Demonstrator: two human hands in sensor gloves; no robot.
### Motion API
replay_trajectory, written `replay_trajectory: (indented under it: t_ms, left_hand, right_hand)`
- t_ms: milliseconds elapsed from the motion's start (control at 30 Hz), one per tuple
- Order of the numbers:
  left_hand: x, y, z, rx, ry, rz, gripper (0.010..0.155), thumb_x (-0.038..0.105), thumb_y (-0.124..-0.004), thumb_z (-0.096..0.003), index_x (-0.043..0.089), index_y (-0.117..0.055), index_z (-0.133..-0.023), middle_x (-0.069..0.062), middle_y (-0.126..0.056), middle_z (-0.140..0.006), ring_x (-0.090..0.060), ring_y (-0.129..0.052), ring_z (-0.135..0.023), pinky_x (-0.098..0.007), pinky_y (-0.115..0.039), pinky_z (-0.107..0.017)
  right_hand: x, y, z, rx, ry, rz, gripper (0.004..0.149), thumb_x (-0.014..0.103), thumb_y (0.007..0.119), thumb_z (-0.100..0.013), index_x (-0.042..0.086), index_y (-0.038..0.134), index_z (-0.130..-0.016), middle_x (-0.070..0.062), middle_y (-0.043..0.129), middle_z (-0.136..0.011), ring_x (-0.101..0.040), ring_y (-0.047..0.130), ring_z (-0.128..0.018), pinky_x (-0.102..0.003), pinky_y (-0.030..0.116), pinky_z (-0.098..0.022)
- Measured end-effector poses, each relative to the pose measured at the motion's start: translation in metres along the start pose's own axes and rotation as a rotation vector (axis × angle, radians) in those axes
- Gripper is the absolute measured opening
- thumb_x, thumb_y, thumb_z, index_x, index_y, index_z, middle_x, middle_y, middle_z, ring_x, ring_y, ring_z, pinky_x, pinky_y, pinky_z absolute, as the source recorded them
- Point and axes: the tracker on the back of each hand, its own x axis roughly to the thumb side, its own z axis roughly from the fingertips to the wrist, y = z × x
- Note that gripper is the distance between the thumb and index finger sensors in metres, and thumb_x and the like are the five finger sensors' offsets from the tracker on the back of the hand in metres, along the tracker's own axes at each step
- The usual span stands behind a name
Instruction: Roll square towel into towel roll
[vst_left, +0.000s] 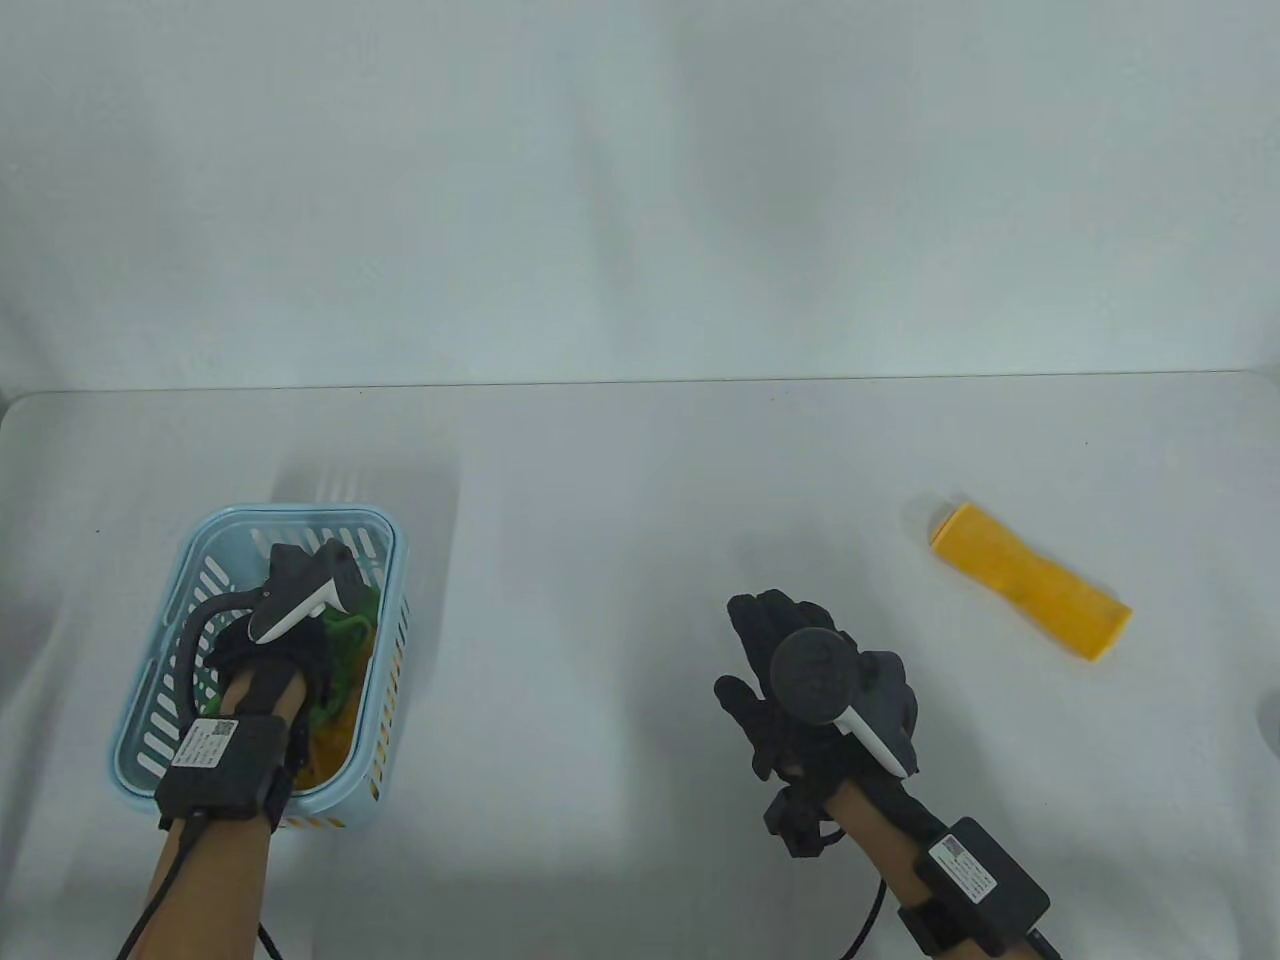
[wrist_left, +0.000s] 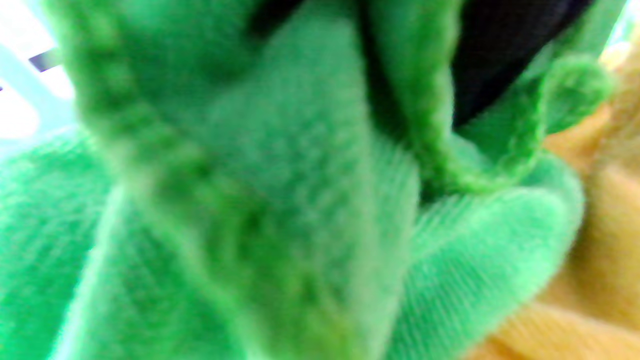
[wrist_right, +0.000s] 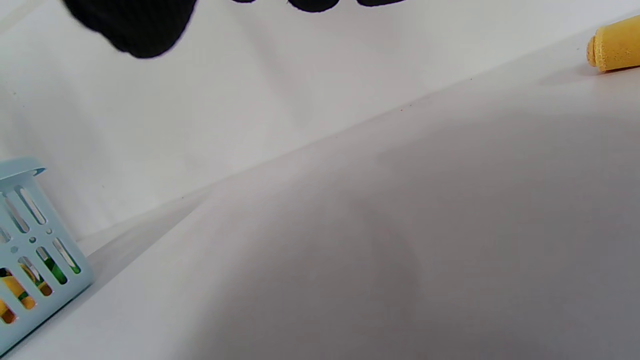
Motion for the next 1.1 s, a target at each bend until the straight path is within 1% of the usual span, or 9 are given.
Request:
replay_trajectory:
  t_ms: [133,267,367,500,600,733,833,933,1100]
  left_hand:
    - [-0.01,0.012,0.009,0.076,0.018,0.063,0.071,0.035,-0.085,-0.037,0.025,-0.059,-0.102,-0.003,-0.075,-0.098,-0.023,-0.098,-0.069,-0.047,-0.08,-0.059]
    - [-0.028,0.033,0.022,0.128,0.027,0.137,0.068,0.035,-0.085,-0.0371,0.027,-0.063,-0.101,-0.002,-0.078,-0.097,-0.022,-0.1,-0.07,-0.046,-0.081,-0.059]
    - [-0.043,0.049,0.032,0.168,0.03,0.239,0.066,0.035,-0.084,-0.0373,0.028,-0.066,-0.1,-0.002,-0.081,-0.096,-0.022,-0.101,-0.068,-0.046,-0.082,-0.059]
    - [-0.059,0.067,0.05,0.224,0.032,0.35,0.064,0.035,-0.085,-0.0371,0.027,-0.068,-0.098,-0.002,-0.083,-0.093,-0.021,-0.101,-0.066,-0.046,-0.082,-0.058]
    - [-0.067,0.081,0.062,0.273,0.018,0.391,0.063,0.035,-0.085,-0.0373,0.027,-0.068,-0.098,-0.002,-0.083,-0.092,-0.021,-0.102,-0.065,-0.045,-0.082,-0.058]
    - [-0.074,0.098,0.08,0.341,0.001,0.454,0.063,0.035,-0.085,-0.0371,0.026,-0.069,-0.097,-0.002,-0.083,-0.091,-0.021,-0.101,-0.064,-0.045,-0.082,-0.058]
    - [-0.077,0.116,0.1,0.403,-0.025,0.498,0.062,0.035,-0.085,-0.0374,0.026,-0.069,-0.097,-0.002,-0.082,-0.091,-0.021,-0.101,-0.064,-0.046,-0.082,-0.058]
    - [-0.077,0.132,0.113,0.448,-0.056,0.507,0.062,0.035,-0.085,-0.0374,0.026,-0.069,-0.097,-0.002,-0.082,-0.091,-0.021,-0.101,-0.065,-0.045,-0.082,-0.058]
    - [-0.077,0.158,0.141,0.574,-0.108,0.592,0.061,0.035,-0.085,-0.0377,0.027,-0.069,-0.096,-0.002,-0.082,-0.091,-0.021,-0.101,-0.065,-0.046,-0.082,-0.058]
  right_hand:
    - [-0.001,0.0,-0.001,0.003,0.005,-0.004,0.075,0.057,0.07,-0.035,0.042,0.033,-0.099,0.008,0.036,-0.112,-0.032,0.039,-0.108,-0.063,0.039,-0.075]
    - [-0.001,-0.002,-0.001,-0.001,0.008,-0.013,0.075,0.057,0.07,-0.035,0.042,0.034,-0.099,0.008,0.036,-0.112,-0.033,0.04,-0.108,-0.063,0.039,-0.075]
    - [-0.002,-0.002,-0.001,-0.002,0.01,-0.018,0.075,0.056,0.07,-0.035,0.042,0.034,-0.099,0.007,0.037,-0.112,-0.033,0.04,-0.108,-0.063,0.04,-0.075]
    - [-0.003,-0.003,-0.001,-0.004,0.016,-0.019,0.075,0.056,0.07,-0.035,0.042,0.034,-0.099,0.007,0.037,-0.112,-0.033,0.041,-0.107,-0.062,0.04,-0.075]
    - [-0.003,-0.005,0.0,-0.012,0.015,-0.031,0.075,0.056,0.07,-0.035,0.041,0.034,-0.099,0.007,0.037,-0.112,-0.033,0.041,-0.107,-0.062,0.04,-0.075]
    - [-0.005,-0.005,-0.001,-0.008,0.022,-0.032,0.075,0.056,0.07,-0.035,0.041,0.035,-0.099,0.007,0.038,-0.112,-0.033,0.041,-0.107,-0.062,0.04,-0.075]
    - [-0.006,-0.006,-0.001,-0.007,0.028,-0.039,0.075,0.056,0.07,-0.035,0.041,0.035,-0.099,0.007,0.038,-0.112,-0.033,0.042,-0.107,-0.062,0.041,-0.075]
    - [-0.007,-0.007,-0.002,-0.01,0.031,-0.05,0.075,0.056,0.07,-0.035,0.041,0.035,-0.099,0.007,0.038,-0.112,-0.033,0.042,-0.107,-0.062,0.04,-0.075]
    - [-0.01,-0.007,-0.002,-0.004,0.042,-0.054,0.074,0.056,0.07,-0.035,0.041,0.035,-0.099,0.007,0.038,-0.112,-0.033,0.042,-0.107,-0.062,0.041,-0.075]
